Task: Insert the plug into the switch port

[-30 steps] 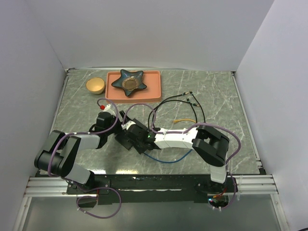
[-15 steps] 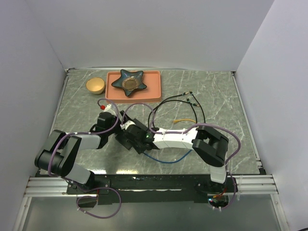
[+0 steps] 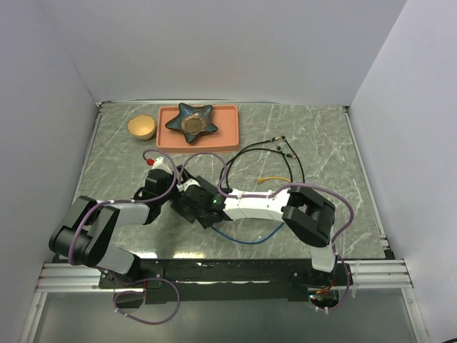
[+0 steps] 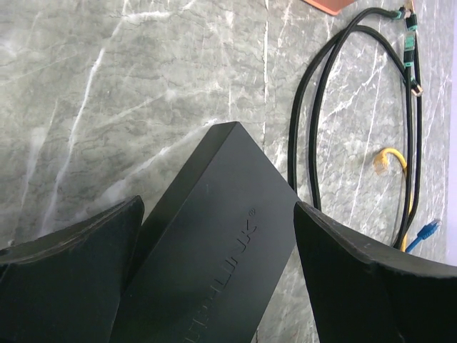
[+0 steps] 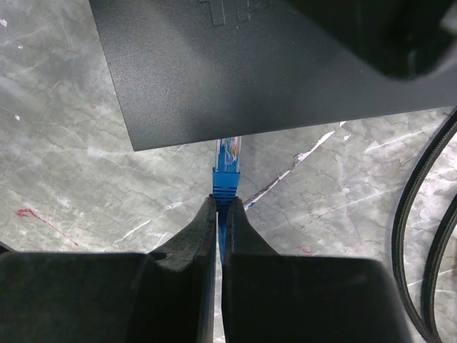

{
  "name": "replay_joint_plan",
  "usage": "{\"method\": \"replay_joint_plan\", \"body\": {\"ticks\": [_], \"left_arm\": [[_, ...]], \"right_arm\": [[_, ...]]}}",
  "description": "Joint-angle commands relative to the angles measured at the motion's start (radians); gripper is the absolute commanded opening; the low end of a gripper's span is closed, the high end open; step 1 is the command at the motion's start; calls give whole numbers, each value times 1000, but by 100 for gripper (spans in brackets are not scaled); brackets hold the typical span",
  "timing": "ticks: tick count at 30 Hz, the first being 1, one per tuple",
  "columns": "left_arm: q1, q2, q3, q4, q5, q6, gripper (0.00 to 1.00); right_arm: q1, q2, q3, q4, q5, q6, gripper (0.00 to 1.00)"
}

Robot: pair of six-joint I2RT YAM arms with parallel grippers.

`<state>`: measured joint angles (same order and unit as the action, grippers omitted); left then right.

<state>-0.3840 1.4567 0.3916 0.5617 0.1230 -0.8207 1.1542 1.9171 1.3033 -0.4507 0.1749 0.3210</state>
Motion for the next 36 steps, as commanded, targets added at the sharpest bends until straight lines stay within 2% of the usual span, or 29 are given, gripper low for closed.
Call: {"method": "replay_joint_plan", "body": {"ticks": [1,10,18,27,33,36], "left_arm": [[-53,8,-60,-158,107,-100,92],[-55,-6,-57,-195,135,-32,92],[-55,-25,-39,-278,121,54,89],[-59,-42,-30,-281,116,65,89],[-62,-30,-36,-276,113,60,87],[-62,-25,-36,-275,113,52,83]], "right_arm": [[-8,-3,18,309,66,23,0],[-13,-32,-65,411,28,-42,0],[-17,-76,-133,491,-55,-181,0],[-47,-66,-81,382,-163,-275,0],[-53,-81,-88,371,-152,-296,0],[-51,-92,-96,391,-150,-292,0]]}}
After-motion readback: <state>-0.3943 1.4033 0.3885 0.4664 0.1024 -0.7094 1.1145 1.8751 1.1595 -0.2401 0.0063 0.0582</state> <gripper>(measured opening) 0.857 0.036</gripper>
